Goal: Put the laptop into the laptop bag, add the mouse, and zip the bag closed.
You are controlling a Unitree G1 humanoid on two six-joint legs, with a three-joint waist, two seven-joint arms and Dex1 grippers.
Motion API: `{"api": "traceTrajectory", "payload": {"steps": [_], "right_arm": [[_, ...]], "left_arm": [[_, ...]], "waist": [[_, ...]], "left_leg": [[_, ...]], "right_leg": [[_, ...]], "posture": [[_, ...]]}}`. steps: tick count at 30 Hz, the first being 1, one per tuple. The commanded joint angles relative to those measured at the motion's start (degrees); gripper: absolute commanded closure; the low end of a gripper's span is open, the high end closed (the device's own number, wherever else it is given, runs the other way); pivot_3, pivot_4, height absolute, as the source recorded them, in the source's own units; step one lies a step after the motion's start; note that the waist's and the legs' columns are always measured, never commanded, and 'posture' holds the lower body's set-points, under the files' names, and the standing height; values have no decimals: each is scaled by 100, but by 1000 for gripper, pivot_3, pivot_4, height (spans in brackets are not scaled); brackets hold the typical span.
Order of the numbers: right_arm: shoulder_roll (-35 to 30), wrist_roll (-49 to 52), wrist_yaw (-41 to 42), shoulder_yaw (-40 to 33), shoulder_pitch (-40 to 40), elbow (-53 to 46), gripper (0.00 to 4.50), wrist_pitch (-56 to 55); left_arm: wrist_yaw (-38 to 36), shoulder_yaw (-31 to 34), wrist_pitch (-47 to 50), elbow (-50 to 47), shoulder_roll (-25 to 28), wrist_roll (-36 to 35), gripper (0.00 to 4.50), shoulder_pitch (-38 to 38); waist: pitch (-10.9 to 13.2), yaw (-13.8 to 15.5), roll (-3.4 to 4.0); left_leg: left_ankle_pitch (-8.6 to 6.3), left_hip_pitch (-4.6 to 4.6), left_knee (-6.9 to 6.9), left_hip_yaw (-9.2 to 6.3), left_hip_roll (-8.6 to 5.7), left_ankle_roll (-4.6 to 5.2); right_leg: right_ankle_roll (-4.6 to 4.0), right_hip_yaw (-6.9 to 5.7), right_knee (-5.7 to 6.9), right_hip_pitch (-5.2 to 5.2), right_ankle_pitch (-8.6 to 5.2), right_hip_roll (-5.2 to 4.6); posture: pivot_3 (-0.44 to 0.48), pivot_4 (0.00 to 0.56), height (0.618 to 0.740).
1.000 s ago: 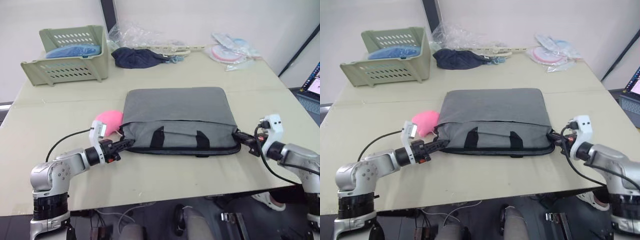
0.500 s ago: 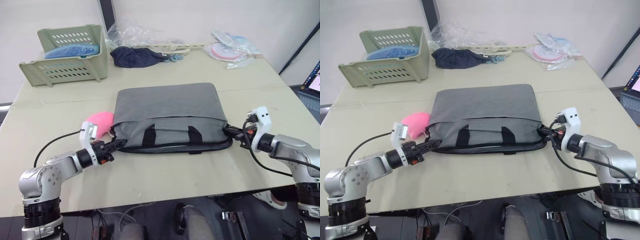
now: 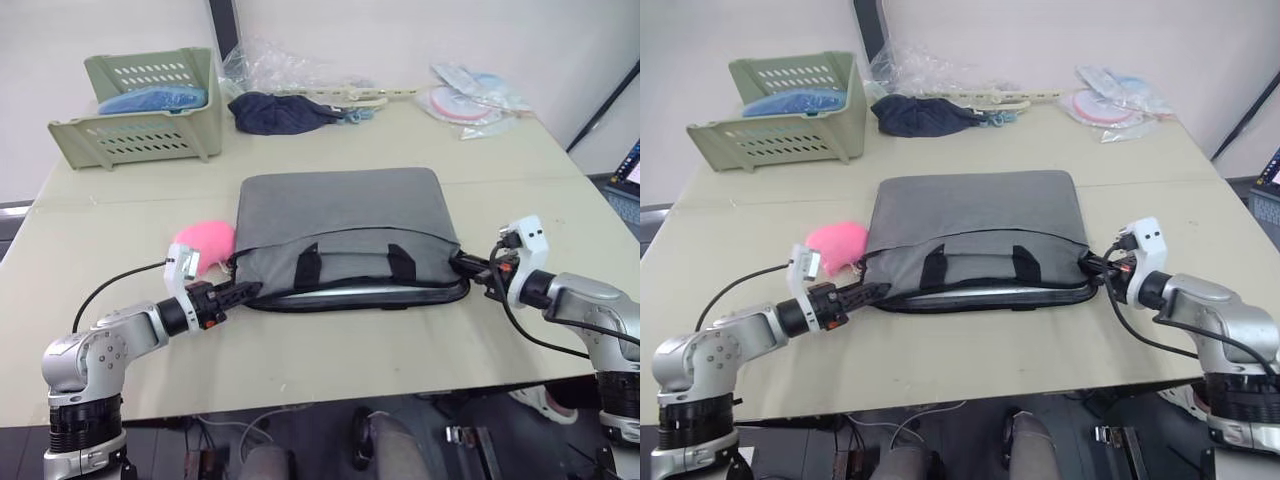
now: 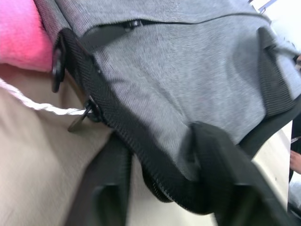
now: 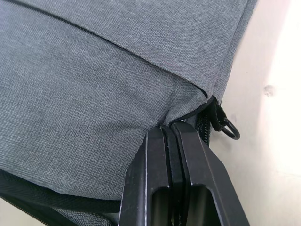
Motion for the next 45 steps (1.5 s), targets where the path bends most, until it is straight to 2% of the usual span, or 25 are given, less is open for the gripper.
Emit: {"api": "traceTrajectory", "payload": {"steps": [1, 9, 12, 13, 15, 21, 25, 29, 32, 38, 41, 45], "right_arm": [[-6, -3, 124, -32, -153, -109, 4500, -116], [-369, 78, 134, -307, 17, -602, 4500, 98], [-609, 185, 133, -546, 200, -949, 3382, 295], [-656, 196, 129, -592, 241, -1023, 3152, 331], [-726, 251, 86, -721, 282, -1144, 2342, 424], [-856, 280, 14, -982, 299, -1320, 2342, 540], [-1039, 326, 23, -1125, 110, -1377, 2342, 567], [-1211, 476, 78, -1118, -235, -1534, 2342, 696], [-1299, 513, 89, -1003, -492, -1572, 2342, 748], [-1479, 515, 209, -693, -907, -1732, 2342, 697], [-1386, 593, 132, -422, -1455, -1811, 2342, 735], [-1273, 640, 92, -249, -1770, -1882, 2342, 799]], "left_arm": [[-79, -215, 80, -157, 89, -106, 1621, 98], [-100, 43, 190, -328, 428, -301, 1621, 246], [-104, 222, 274, -438, 663, -414, 1557, 339], [-93, 258, 290, -452, 706, -440, 1557, 350], [-72, 328, 344, -515, 802, -519, 1557, 348], [-32, 550, 536, -718, 1055, -765, 1557, 268], [-259, 941, 709, -955, 1666, -1048, 1557, 237], [-825, 1607, 853, -913, 2499, -1492, 1557, 252], [-1219, 2023, 801, -798, 3046, -1536, 1557, 436], [-1914, 2382, 379, -772, 3834, -1361, 1557, 565], [-2093, 2388, 252, -511, 4101, -1634, 1557, -3], [-2181, 2325, 195, -274, 4217, -1741, 1557, -350]], "waist": [[0, -1, 0], [14, 0, 23], [17, 2, 26], [18, 2, 26], [18, 3, 25], [19, 15, 24], [33, 1, 21], [49, -5, 33], [65, -24, 46], [92, -6, 69], [109, -10, 66], [114, -35, 68]], "left_leg": [[0, -1, 0, 0, 0, 0], [0, -13, -1, -2, 1, 0], [0, -23, -2, -4, 2, 0], [0, -23, -1, -4, 2, 0], [0, -24, -1, -4, 2, 0], [0, -28, -1, -7, 2, -1], [-1, -29, -4, -7, 2, -2], [-1, -33, -5, -7, 4, -3], [-3, -33, -8, -4, 4, -6], [-4, -40, -13, -1, 5, -8], [-4, -47, -12, 1, 4, -9], [-2, -44, -22, 11, 4, -15]], "right_leg": [[0, 0, -1, 0, 0, 0], [0, -3, -6, -12, 0, 1], [0, -6, -8, -21, 0, 3], [0, -6, -9, -21, 0, 3], [0, -7, -10, -21, 0, 3], [1, -8, -14, -21, 1, 2], [1, -8, -17, -23, 0, 5], [0, -9, -17, -29, 0, 8], [0, -6, -19, -33, 0, 11], [-1, -7, -23, -41, -1, 14], [-1, -5, -19, -51, -1, 14], [-5, -1, -11, -61, -4, 16]], "posture": [[0, 150, 740], [0, 150, 740], [0, 150, 740], [0, 150, 740], [0, 150, 740], [0, 150, 740], [0, 150, 740], [0, 150, 740], [0, 150, 740], [0, 150, 740], [0, 150, 740], [0, 150, 740]]}}
